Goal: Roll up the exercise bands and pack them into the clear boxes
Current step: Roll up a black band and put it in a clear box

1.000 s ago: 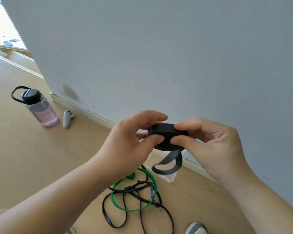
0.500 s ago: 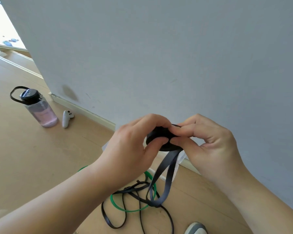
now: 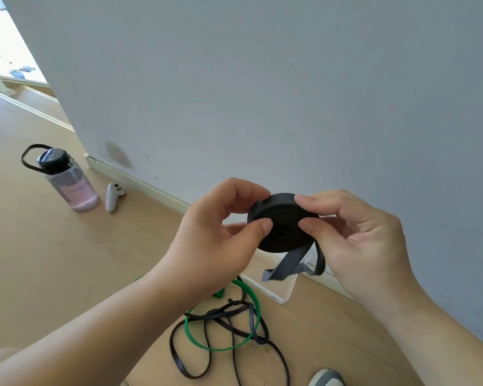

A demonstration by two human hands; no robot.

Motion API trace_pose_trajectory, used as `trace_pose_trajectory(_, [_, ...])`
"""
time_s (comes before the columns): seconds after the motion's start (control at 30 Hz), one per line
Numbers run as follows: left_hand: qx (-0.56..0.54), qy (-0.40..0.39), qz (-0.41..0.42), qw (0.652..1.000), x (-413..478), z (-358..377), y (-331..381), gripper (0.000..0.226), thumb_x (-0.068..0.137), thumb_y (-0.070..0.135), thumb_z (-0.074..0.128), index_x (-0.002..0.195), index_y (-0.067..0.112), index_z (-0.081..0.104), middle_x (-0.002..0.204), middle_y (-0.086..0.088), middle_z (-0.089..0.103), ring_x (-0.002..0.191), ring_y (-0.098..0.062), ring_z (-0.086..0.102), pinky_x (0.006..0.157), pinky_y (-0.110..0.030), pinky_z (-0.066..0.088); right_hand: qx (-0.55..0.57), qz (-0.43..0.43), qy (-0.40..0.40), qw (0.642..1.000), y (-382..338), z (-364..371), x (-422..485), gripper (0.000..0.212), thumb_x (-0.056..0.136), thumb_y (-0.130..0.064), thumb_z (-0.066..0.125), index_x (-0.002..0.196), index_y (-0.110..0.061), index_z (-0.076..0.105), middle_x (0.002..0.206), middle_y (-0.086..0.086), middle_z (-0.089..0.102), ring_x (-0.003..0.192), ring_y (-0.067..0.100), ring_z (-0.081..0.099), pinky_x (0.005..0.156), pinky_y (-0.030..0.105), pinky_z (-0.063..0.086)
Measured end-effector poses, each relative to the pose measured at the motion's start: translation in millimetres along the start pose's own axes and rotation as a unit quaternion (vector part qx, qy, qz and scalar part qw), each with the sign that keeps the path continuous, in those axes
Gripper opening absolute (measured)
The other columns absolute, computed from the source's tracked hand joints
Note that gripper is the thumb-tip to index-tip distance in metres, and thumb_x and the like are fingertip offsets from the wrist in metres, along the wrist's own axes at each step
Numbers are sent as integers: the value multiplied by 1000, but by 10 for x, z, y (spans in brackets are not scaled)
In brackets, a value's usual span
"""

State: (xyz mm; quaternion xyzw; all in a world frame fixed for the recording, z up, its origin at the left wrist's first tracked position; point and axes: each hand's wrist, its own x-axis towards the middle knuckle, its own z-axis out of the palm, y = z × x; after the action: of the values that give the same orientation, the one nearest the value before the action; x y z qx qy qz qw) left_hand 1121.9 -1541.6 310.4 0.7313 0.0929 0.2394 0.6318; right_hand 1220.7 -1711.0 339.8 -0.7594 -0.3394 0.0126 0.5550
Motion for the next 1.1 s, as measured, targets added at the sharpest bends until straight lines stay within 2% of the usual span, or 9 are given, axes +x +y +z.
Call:
trace_pose_trajectory(0.1, [153, 11, 82, 985, 9, -6, -11, 23, 88, 13, 79, 107, 23, 70, 114, 16, 73, 111, -8, 69, 96, -35, 57, -67, -39, -25, 997, 14, -12, 20, 45, 84, 13, 74, 96, -30, 81, 94, -8, 73, 95, 10, 70, 79, 14, 54])
trace_pose_trajectory(0.23, [207, -33, 158, 965, 23, -36, -40, 33, 92, 1, 71, 121, 17, 70, 107, 9, 74, 99, -13, 72, 87, -33, 61, -102, -69, -48, 991, 3, -7, 27, 43, 82, 13, 76, 98, -27, 81, 94, -10, 73, 91, 5, 70, 77, 11, 53])
trace_pose_trajectory(0.37, [109, -33, 93, 989, 39, -80, -51, 39, 91, -9, 68, 120, 17, 74, 104, 7, 72, 105, -12, 68, 82, -18, 59, 0, 53, 1, 999, -40, -50, 31, 26, 70, -7, 90, 85, -27, 81, 82, -8, 79, 82, 11, 76, 80, 27, 61])
trace_pose_trajectory(0.47, [72, 10, 55, 996, 54, -73, -8, 44, 92, -7, 68, 118, 28, 75, 102, 12, 71, 104, -10, 66, 79, -12, 56, 71, 94, 8, 993, -67, -91, 25, 27, 68, -16, 87, 92, -26, 81, 88, -6, 81, 85, 13, 78, 81, 24, 62])
trace_pose_trajectory(0.67, [1, 24, -8, 1000, 62, -11, -56, 41, 95, -2, 67, 115, 34, 72, 104, 6, 75, 103, -18, 71, 90, -45, 61, 60, 65, 21, 996, -57, -70, -16, 35, 82, 0, 80, 101, -29, 79, 99, -18, 80, 96, 1, 75, 86, 12, 55])
trace_pose_trajectory(0.73, [41, -3, -20, 999, 42, 20, -66, 31, 94, 3, 69, 110, 30, 70, 104, 8, 74, 105, -12, 70, 89, -42, 62, 24, 50, 18, 998, -15, -92, 1, 35, 84, 1, 79, 99, -31, 80, 96, -18, 80, 95, 0, 74, 85, 11, 55])
trace_pose_trajectory(0.87, [225, -15, 99, 969, -1, -2, -99, 11, 91, 19, 74, 100, 17, 68, 122, 12, 66, 106, -8, 68, 88, -36, 61, -94, -49, -50, 993, 70, -51, 2, 34, 90, 4, 71, 104, -25, 80, 93, -10, 73, 93, 9, 69, 78, 10, 51])
trace_pose_trajectory(1.0, [199, -37, 94, 975, -19, 1, -83, 32, 91, 9, 75, 119, 22, 69, 113, 14, 70, 103, -6, 69, 77, -25, 61, -103, -67, -97, 988, 105, -76, 18, 45, 94, 11, 63, 108, -29, 79, 100, -8, 70, 83, 7, 71, 71, 16, 55])
trace_pose_trajectory(1.1, [174, -59, 75, 980, -27, -4, -72, 42, 91, 3, 73, 122, 29, 71, 106, 14, 71, 105, -11, 68, 72, -26, 61, -102, -59, -75, 990, 93, -56, 13, 38, 88, 9, 71, 102, -25, 81, 98, -12, 76, 92, 6, 73, 80, 14, 55])
